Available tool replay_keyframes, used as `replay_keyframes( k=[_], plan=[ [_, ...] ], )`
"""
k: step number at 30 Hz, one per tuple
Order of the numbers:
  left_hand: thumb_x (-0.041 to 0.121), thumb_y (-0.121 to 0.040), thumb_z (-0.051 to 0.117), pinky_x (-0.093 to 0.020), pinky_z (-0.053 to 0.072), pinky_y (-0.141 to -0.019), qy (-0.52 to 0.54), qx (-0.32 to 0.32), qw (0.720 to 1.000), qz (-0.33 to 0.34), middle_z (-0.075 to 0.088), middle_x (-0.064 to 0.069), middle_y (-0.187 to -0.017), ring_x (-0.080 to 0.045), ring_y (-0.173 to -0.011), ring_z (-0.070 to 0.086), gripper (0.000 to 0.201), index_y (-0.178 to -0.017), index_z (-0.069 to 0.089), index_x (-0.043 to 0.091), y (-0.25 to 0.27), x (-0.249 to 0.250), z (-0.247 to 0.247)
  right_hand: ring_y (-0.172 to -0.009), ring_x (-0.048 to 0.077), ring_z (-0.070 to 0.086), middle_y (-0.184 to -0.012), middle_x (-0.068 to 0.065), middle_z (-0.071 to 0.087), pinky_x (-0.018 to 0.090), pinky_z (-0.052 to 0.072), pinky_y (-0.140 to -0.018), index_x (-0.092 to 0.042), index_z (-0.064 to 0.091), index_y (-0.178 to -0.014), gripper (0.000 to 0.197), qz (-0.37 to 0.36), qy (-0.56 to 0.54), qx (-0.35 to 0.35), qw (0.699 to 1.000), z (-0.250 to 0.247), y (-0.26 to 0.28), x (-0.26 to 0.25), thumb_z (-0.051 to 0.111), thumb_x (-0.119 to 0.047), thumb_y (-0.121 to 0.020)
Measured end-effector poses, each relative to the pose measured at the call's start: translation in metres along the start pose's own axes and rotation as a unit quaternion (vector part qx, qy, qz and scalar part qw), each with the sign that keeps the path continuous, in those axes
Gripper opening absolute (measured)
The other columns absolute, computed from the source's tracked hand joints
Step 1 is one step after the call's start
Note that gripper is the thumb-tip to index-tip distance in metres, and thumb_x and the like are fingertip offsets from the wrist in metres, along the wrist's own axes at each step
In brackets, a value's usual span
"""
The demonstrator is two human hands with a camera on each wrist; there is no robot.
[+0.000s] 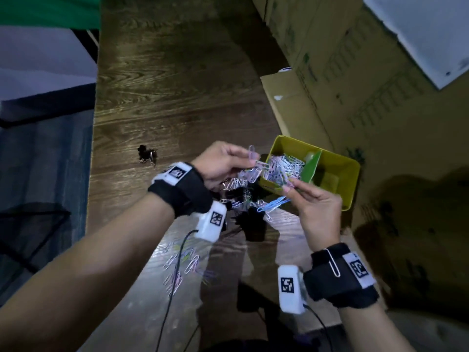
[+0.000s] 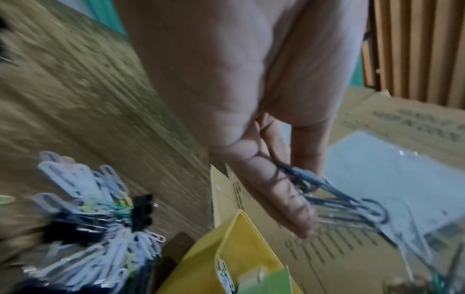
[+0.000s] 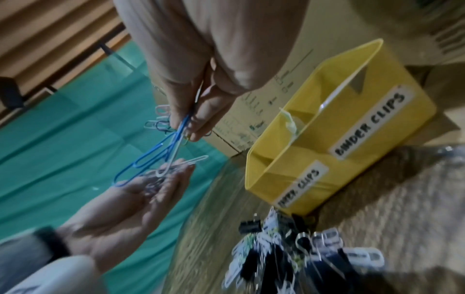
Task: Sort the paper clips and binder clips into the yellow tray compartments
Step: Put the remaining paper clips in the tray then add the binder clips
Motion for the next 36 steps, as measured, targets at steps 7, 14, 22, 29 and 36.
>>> replay_keyframes(
  k=[7, 14, 22, 29, 36],
  plan=[
    [0.006, -0.079, 0.068, -0.027, 0.050, -0.062, -0.236, 0.038, 0.970, 0.050, 0.065, -0.001, -0.067, -0.012, -0.058, 0.057, 0.013, -0.091, 0.070, 0.006, -0.087, 0.001, 0.069, -0.078, 0.010, 0.068, -0.083, -0.001, 0.074, 0.023, 0.055, -0.078, -0.010, 0.073, -0.091, 0.020, 0.002, 0.046, 0.061, 0.997, -0.030, -0.053, -0.009, 0.075, 0.001, -0.075],
    [0.008, -0.090, 0.051, -0.032, 0.051, -0.078, -0.333, 0.048, 0.941, 0.036, 0.070, -0.015, -0.101, -0.029, -0.087, 0.065, 0.025, -0.108, 0.067, 0.014, -0.082, -0.015, 0.070, -0.077, 0.013, 0.068, -0.087, 0.008, 0.074, 0.034, 0.055, -0.086, -0.009, 0.075, -0.096, 0.021, -0.006, 0.250, 0.057, 0.967, -0.027, -0.116, 0.004, 0.078, -0.014, -0.076],
    [-0.002, -0.091, 0.050, -0.023, 0.054, -0.056, -0.088, 0.149, 0.985, 0.014, 0.065, -0.006, -0.076, -0.011, -0.060, 0.063, 0.016, -0.089, 0.062, 0.007, -0.003, -0.033, -0.015, -0.085, 0.018, 0.060, -0.105, 0.013, 0.068, 0.028, 0.051, -0.086, -0.013, 0.069, -0.112, 0.030, 0.031, 0.495, -0.099, 0.863, 0.016, -0.127, 0.022, 0.070, -0.025, -0.085],
    [-0.002, -0.086, 0.056, -0.012, 0.045, -0.058, -0.345, 0.114, 0.931, -0.033, 0.065, 0.001, -0.075, -0.002, -0.057, 0.057, 0.021, -0.085, 0.066, 0.016, 0.077, -0.112, -0.100, -0.105, 0.032, 0.059, -0.106, 0.018, 0.068, 0.036, 0.046, -0.092, -0.022, 0.064, -0.120, 0.032, -0.045, 0.578, -0.147, 0.801, 0.042, -0.093, 0.013, 0.064, -0.026, -0.089],
    [0.027, -0.077, 0.040, -0.044, 0.053, -0.077, -0.573, 0.112, 0.811, 0.018, 0.056, -0.010, -0.107, -0.033, -0.092, 0.055, 0.039, -0.114, 0.053, 0.024, 0.137, -0.191, -0.109, -0.070, 0.011, 0.060, -0.081, -0.003, 0.066, 0.026, 0.049, -0.070, -0.017, 0.073, -0.092, 0.012, -0.175, 0.453, -0.342, 0.804, 0.114, 0.032, 0.047, 0.070, -0.025, -0.084]
  ],
)
Point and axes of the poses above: each hand's wrist, its own y-axis away from the middle knuckle, its own z-axis out of the palm, x = y × z, the point moved 8 cm from there along -y, towards the middle knuckle
